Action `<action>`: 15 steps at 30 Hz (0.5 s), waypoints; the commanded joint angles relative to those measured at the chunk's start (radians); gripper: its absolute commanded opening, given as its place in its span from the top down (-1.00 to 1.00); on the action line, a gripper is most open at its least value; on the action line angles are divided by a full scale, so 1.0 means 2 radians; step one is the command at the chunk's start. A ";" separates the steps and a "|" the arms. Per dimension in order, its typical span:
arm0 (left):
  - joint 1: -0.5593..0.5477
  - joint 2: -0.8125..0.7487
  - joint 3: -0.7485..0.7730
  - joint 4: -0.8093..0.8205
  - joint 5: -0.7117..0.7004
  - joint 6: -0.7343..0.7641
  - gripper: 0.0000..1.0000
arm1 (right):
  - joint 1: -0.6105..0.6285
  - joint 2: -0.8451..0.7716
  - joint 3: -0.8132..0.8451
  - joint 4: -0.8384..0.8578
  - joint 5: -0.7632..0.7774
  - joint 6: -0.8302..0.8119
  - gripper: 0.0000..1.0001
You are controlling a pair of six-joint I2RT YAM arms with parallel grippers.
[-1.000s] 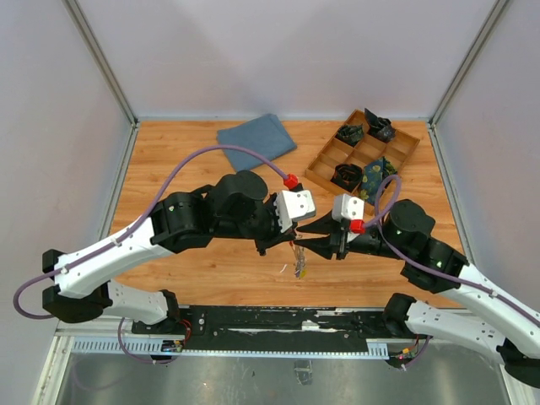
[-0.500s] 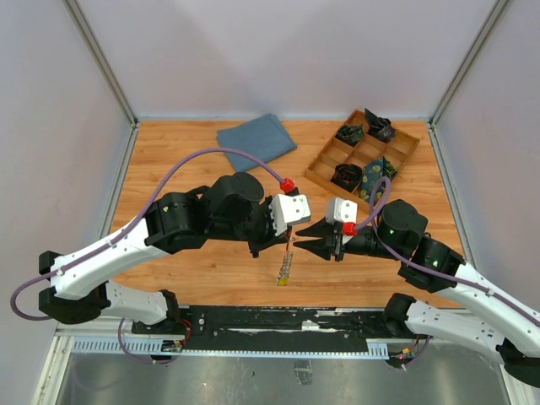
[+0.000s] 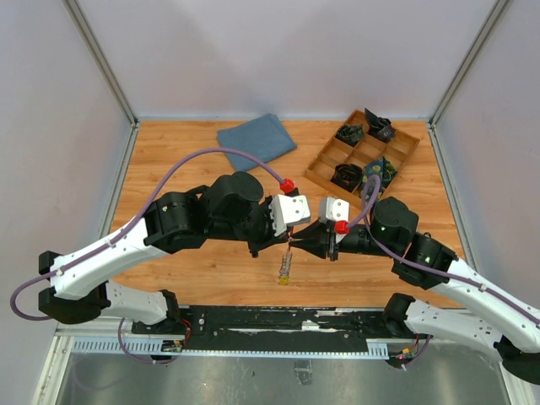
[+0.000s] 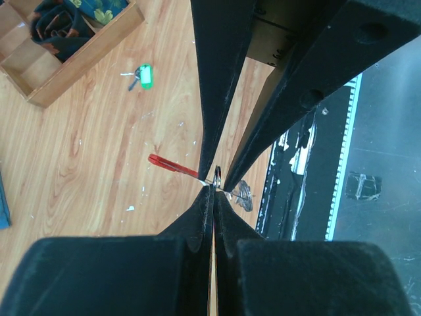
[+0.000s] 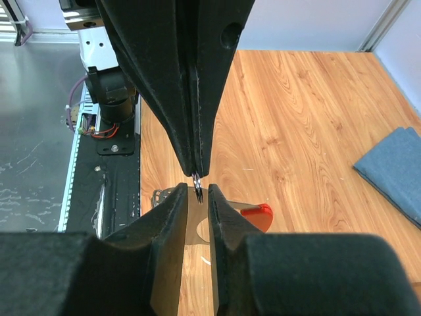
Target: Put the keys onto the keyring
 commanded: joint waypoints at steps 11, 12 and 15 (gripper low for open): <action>-0.006 -0.004 0.015 0.003 0.008 0.010 0.99 | 0.006 -0.003 0.002 0.025 -0.019 -0.003 0.95; -0.006 -0.004 0.015 0.002 0.006 0.010 0.99 | 0.006 -0.003 0.003 0.023 -0.018 -0.003 0.99; -0.006 -0.010 0.015 0.006 0.000 0.008 0.97 | 0.006 -0.010 0.006 0.022 -0.015 -0.007 0.99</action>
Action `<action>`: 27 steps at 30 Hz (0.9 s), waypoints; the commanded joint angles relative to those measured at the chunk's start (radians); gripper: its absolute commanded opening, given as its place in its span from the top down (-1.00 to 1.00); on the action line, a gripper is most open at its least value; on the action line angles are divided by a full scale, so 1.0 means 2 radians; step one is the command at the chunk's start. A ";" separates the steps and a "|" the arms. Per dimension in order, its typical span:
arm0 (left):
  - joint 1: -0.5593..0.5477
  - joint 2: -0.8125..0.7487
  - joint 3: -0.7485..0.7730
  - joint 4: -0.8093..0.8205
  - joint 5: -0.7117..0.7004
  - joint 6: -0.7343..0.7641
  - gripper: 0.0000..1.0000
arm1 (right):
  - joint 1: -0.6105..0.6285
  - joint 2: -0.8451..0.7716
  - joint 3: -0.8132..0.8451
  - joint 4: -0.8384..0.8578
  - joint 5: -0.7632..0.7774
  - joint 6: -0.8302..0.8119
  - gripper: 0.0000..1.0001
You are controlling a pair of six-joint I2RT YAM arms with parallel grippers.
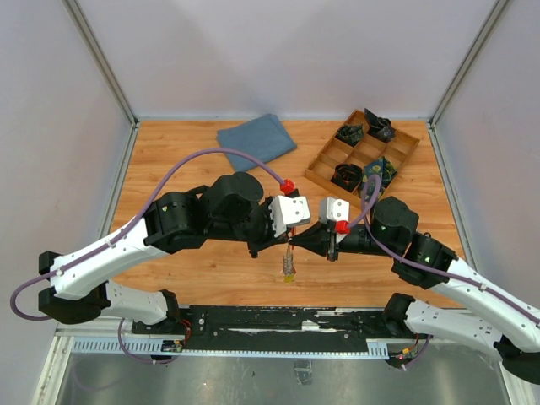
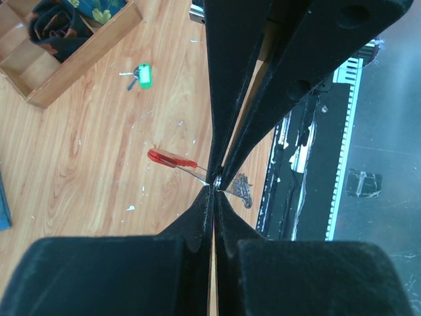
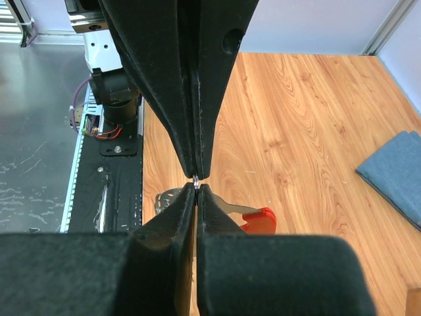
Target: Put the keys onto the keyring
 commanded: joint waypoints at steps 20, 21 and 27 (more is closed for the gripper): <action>-0.005 -0.198 -0.134 0.296 0.021 -0.089 0.25 | 0.007 -0.046 -0.118 0.490 -0.019 0.160 0.99; -0.005 -0.196 -0.135 0.299 0.023 -0.089 0.23 | 0.007 -0.043 -0.118 0.500 -0.021 0.163 0.99; -0.005 -0.179 -0.129 0.303 0.037 -0.086 0.21 | 0.009 -0.031 -0.113 0.532 -0.028 0.175 1.00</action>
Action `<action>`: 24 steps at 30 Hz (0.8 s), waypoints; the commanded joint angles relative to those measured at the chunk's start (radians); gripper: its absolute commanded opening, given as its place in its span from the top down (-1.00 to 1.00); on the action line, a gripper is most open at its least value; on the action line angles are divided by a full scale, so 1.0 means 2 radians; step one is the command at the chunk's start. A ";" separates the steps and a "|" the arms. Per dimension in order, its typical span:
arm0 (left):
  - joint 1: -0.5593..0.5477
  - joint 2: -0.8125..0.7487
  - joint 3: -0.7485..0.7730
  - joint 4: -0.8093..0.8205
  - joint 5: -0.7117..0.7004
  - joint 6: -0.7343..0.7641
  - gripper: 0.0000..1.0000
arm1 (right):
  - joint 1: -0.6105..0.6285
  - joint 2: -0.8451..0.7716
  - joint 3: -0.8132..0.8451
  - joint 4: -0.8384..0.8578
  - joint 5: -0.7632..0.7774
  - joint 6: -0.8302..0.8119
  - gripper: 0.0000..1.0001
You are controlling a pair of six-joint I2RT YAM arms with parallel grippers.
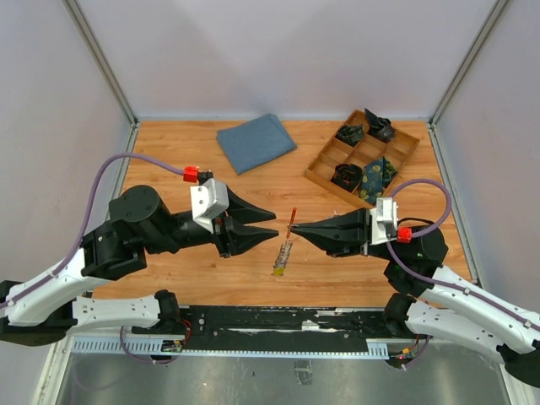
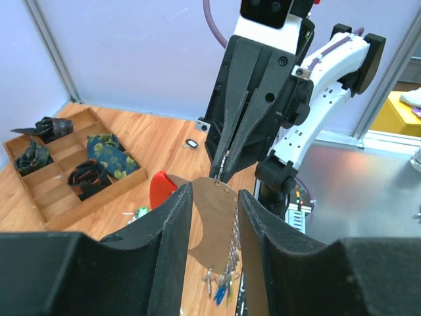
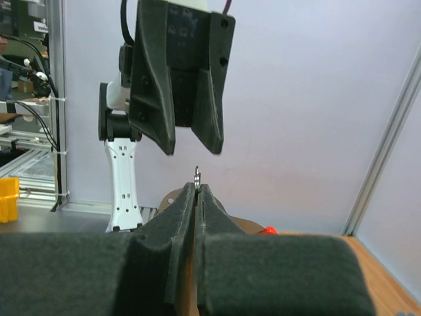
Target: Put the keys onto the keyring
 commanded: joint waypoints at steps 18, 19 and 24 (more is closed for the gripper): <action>-0.005 0.031 -0.003 0.060 0.063 -0.003 0.36 | 0.018 0.007 0.013 0.088 -0.024 0.016 0.99; -0.005 0.032 -0.002 0.059 0.066 -0.002 0.37 | 0.019 0.007 0.013 0.088 -0.024 0.016 0.99; -0.005 0.033 -0.003 0.054 0.067 -0.001 0.42 | 0.019 0.001 0.013 0.082 -0.023 0.013 0.99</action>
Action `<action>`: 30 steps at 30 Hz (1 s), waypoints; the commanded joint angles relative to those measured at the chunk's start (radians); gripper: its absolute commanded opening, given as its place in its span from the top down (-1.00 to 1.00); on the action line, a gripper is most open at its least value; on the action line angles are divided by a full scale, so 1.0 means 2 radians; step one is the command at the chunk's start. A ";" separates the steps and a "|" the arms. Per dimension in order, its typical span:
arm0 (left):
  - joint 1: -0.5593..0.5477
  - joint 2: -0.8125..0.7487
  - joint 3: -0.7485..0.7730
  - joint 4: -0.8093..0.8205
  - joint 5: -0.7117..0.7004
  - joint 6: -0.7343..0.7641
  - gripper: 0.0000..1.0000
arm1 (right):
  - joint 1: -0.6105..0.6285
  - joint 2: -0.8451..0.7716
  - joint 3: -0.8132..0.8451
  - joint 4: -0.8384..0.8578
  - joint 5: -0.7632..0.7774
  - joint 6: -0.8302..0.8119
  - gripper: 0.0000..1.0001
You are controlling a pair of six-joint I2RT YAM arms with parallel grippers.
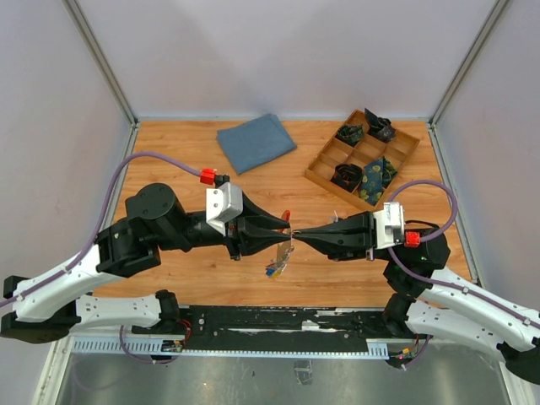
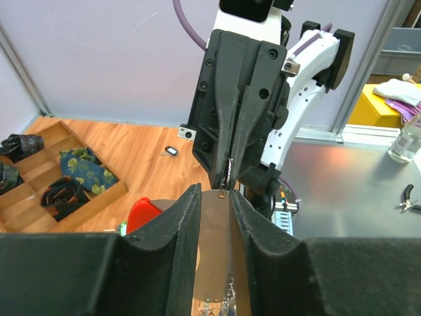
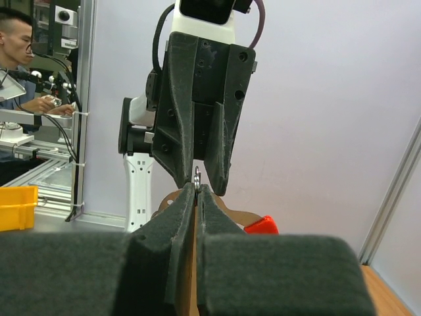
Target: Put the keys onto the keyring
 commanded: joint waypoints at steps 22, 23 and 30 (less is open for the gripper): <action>-0.005 0.013 0.014 0.013 0.023 0.002 0.66 | 0.013 -0.003 0.029 -0.049 -0.005 -0.028 0.99; -0.005 0.015 0.014 0.012 0.024 0.002 0.66 | 0.013 -0.004 0.031 -0.056 -0.004 -0.031 0.99; -0.005 0.018 0.014 0.004 0.024 0.004 0.51 | 0.013 -0.015 0.045 -0.115 0.000 -0.054 0.99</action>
